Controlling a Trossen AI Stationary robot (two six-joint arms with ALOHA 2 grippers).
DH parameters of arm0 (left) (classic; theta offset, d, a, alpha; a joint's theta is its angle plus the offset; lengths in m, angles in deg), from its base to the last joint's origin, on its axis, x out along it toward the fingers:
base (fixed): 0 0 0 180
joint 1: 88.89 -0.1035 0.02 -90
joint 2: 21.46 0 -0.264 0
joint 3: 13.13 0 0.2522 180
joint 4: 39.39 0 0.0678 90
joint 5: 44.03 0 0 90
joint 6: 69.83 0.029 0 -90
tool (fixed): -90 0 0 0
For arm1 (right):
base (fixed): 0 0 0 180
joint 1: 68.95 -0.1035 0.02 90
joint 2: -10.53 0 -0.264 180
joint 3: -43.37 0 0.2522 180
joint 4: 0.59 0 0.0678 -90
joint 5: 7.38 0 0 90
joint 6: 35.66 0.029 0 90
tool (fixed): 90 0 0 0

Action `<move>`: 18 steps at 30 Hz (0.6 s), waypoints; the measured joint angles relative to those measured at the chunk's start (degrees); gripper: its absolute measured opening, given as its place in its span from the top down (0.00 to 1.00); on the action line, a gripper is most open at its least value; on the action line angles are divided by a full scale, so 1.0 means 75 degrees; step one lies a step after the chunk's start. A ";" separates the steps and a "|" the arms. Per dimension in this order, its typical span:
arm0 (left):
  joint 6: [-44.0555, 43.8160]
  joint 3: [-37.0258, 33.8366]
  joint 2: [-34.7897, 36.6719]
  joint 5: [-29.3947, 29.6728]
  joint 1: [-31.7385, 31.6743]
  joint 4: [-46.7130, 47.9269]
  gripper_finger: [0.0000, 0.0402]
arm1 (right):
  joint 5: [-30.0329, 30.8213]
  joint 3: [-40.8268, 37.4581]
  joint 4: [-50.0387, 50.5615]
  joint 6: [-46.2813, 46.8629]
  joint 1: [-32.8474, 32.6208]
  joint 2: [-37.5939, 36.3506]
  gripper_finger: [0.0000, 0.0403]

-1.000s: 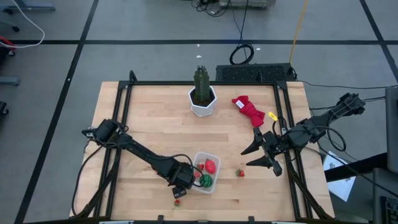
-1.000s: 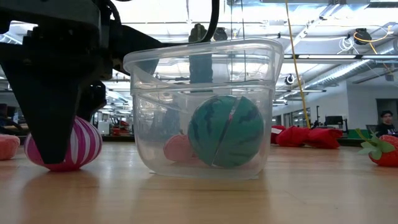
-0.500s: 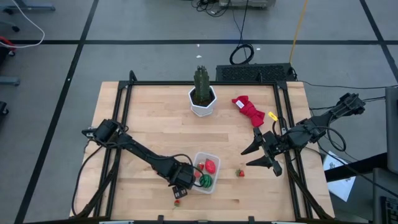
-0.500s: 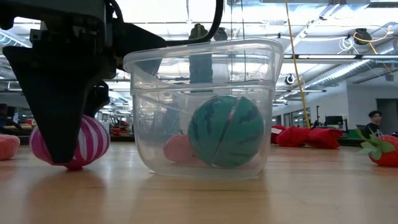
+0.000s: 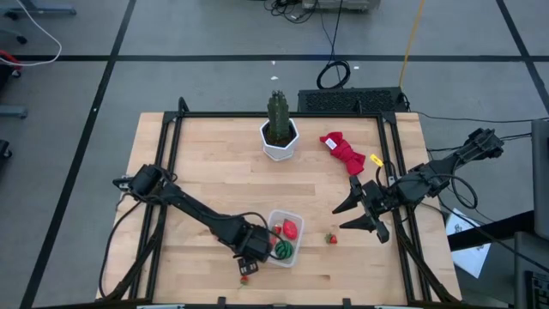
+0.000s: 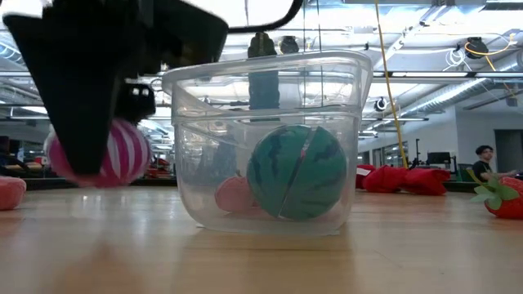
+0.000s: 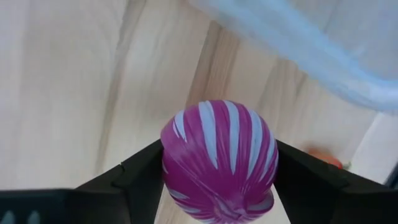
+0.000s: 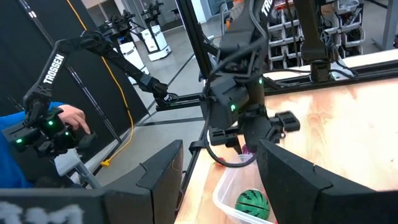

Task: Pick and placing Produce into tupperware
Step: Put the violet onion into the transparent bin

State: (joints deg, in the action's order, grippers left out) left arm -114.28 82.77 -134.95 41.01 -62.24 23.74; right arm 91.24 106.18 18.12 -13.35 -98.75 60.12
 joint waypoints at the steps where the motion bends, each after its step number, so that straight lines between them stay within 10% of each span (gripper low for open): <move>1: 0.0062 0.0154 0.0000 0.0002 0.0000 0.0244 0.33 | 0.0000 0.0000 0.0003 0.0079 0.0000 0.0000 0.51; 18: 0.0178 0.2708 0.0000 0.0346 -0.0048 0.3394 0.33 | -0.0067 0.0001 0.0004 0.0328 0.0002 0.0000 0.51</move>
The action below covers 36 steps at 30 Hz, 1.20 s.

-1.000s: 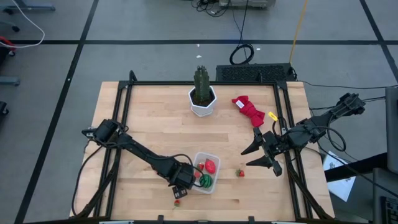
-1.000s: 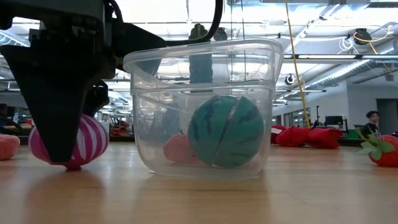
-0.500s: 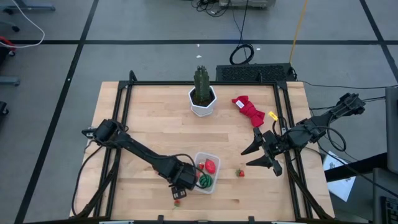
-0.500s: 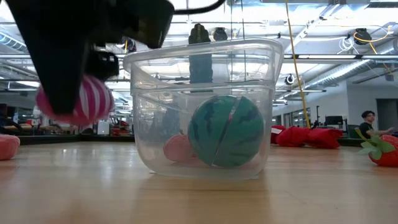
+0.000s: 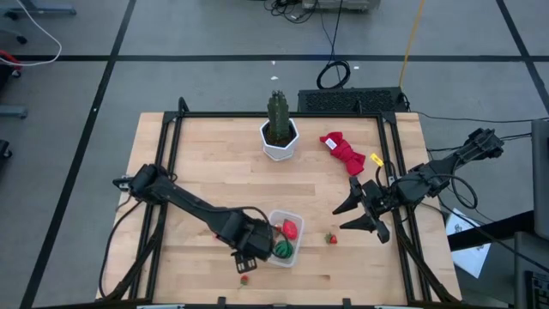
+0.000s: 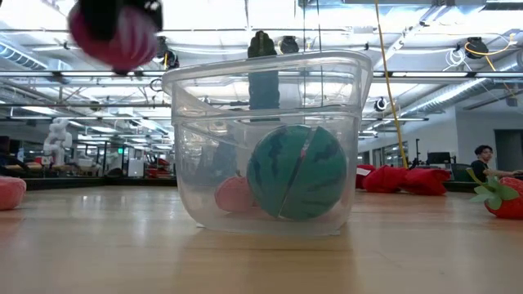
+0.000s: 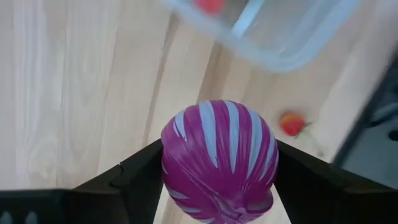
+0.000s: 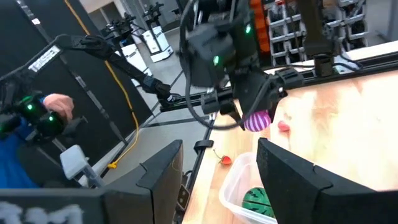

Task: Pick and placing Produce into tupperware
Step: Put the violet onion into the transparent bin

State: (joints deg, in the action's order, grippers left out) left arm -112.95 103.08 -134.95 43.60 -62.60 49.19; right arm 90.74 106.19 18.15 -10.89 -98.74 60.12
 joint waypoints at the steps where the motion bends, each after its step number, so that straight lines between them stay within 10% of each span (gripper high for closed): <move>1: 0.0089 0.0168 0.0000 0.0008 -0.0025 0.0011 0.32 | -0.0093 0.0002 0.0000 -0.0032 0.0001 0.0000 0.51; 36: 0.1715 0.0969 -0.1476 -0.1392 -0.1679 -0.2454 0.33 | -0.0097 0.0005 0.0698 -0.0876 0.0010 -0.0873 0.51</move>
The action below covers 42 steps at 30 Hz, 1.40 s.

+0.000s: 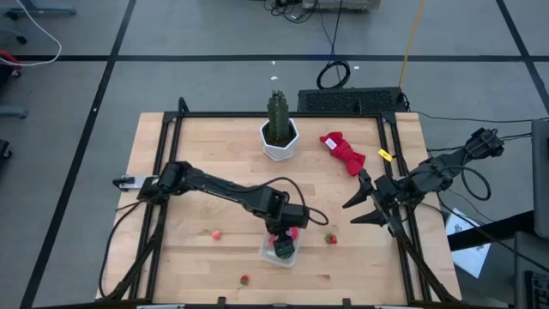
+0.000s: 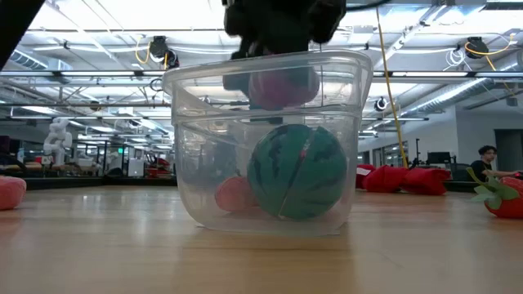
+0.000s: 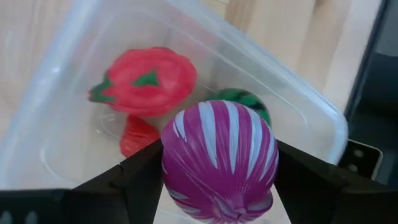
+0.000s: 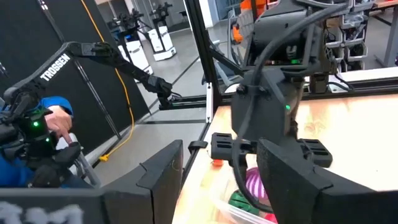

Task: Pick and placing Produce into tupperware
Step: Put the violet onion into the transparent bin

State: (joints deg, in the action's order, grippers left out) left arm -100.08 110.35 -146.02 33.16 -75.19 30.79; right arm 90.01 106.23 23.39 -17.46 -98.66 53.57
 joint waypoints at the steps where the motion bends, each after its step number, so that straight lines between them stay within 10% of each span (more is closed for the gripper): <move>1: 0.0027 0.0000 -0.0018 0.0004 -0.0022 -0.0016 0.33 | 0.0001 0.0000 0.0000 0.0013 0.0000 0.0013 0.51; 42: 0.0396 0.0001 -0.0398 0.0501 -0.0231 -0.0062 0.32 | 0.0001 -0.0001 0.0169 -0.0120 -0.0003 0.0017 0.51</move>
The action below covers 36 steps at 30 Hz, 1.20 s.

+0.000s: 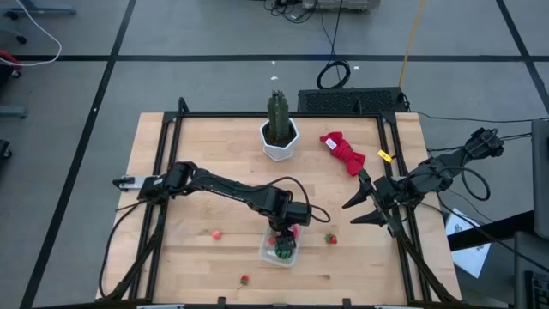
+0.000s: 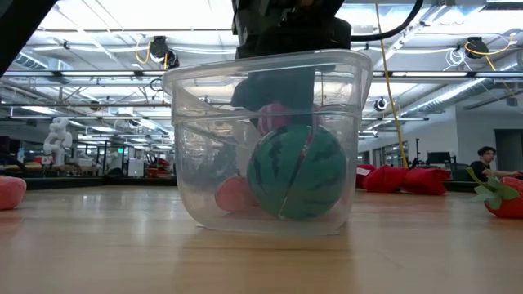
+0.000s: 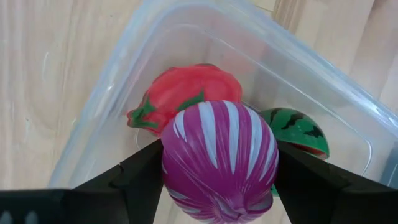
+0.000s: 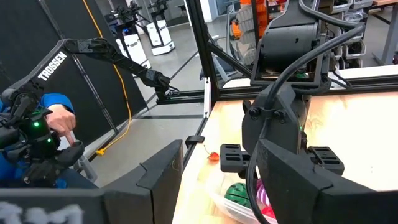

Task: Pick and placing Produce into tupperware
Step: Put the violet onion into the transparent bin, then put the pink peach into the transparent bin

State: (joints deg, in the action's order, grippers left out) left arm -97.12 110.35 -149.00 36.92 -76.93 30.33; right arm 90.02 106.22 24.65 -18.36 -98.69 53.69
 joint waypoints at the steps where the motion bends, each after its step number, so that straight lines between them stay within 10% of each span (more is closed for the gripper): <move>1: 0.0036 0.0000 0.0000 0.0000 0.0000 0.0001 0.32 | 0.0000 0.0000 0.0000 0.0000 0.0000 0.0000 0.51; 36: 0.0042 0.0568 0.0708 -0.1111 -0.0072 0.0873 0.11 | 0.0000 -0.0005 -0.0017 0.0003 0.0000 0.0000 0.51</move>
State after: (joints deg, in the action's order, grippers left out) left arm -96.80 114.61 -143.69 28.58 -77.47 36.88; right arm 90.02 106.18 24.52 -18.34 -98.69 53.69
